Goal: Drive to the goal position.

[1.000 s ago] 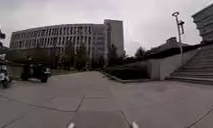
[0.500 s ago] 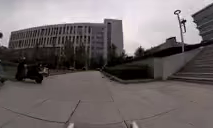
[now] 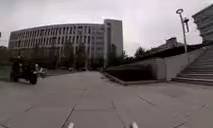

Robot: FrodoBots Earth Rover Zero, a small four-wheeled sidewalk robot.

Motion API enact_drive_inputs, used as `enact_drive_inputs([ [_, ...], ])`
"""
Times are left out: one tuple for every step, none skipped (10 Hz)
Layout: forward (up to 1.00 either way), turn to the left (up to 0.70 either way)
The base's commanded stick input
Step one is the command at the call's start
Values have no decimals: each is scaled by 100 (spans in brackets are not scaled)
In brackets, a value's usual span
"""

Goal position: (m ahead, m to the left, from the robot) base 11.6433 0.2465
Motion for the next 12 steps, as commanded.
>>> enact_drive_inputs([
  [70, 0],
  [70, 0],
  [70, 0],
  [70, 0],
  [70, 16],
  [70, 27],
  [70, 27],
  [70, 0],
  [70, 0],
  [70, 0],
  [70, 0],
  [70, 0],
])
